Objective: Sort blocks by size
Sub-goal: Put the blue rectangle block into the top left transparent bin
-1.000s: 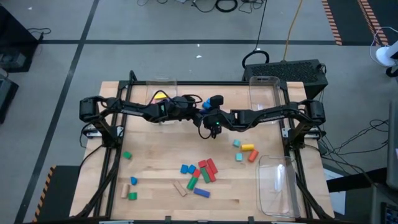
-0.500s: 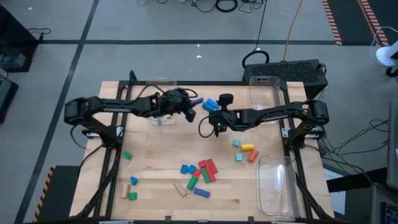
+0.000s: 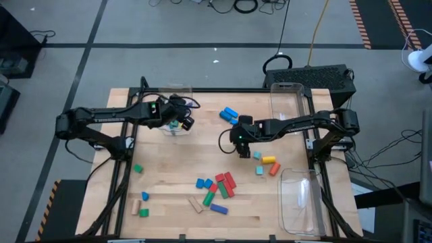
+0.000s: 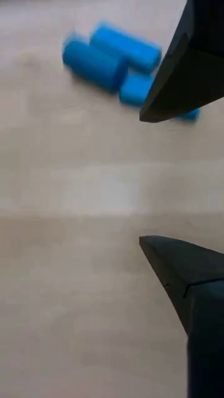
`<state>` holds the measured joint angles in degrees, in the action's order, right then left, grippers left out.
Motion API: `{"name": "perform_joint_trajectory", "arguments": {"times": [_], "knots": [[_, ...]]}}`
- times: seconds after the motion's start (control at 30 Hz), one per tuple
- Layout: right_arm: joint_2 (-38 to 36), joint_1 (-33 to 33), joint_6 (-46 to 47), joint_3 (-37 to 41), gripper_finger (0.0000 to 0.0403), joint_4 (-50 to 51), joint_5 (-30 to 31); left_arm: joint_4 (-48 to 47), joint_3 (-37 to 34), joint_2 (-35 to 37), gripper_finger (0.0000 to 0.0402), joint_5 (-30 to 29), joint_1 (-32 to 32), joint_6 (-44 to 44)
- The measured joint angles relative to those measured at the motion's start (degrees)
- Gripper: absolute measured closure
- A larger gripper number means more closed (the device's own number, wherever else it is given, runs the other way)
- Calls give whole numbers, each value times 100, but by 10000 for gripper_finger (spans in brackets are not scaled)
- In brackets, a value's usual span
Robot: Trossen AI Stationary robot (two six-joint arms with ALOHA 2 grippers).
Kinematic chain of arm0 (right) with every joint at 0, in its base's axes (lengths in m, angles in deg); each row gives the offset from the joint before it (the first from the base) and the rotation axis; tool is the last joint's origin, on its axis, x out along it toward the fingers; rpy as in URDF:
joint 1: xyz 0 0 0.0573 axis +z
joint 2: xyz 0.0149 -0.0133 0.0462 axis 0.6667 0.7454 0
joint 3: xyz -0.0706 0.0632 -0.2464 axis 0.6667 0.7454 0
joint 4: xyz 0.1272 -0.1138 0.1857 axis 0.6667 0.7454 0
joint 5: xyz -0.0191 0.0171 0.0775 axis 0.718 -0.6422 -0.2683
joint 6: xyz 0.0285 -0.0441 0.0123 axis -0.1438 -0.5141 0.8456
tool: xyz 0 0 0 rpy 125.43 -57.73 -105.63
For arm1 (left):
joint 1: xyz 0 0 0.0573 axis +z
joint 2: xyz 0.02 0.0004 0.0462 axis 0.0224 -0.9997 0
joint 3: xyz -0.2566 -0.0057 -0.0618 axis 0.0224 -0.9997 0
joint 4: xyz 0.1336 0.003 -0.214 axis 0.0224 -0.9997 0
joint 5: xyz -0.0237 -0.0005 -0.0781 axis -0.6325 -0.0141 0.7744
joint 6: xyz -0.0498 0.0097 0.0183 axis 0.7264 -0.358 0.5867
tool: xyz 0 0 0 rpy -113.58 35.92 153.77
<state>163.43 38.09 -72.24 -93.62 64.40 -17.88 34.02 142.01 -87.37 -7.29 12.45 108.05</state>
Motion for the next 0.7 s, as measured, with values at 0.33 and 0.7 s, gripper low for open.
{"name": "perform_joint_trajectory", "arguments": {"times": [0.33,0.7], "knots": [[2,363,166,13,102,-92,-217,-416,-556,-7,344,446,670,-2],[7,822,-71,13,103,19,-204,-458,-774,-7,332,1098,1236,-148]]}}
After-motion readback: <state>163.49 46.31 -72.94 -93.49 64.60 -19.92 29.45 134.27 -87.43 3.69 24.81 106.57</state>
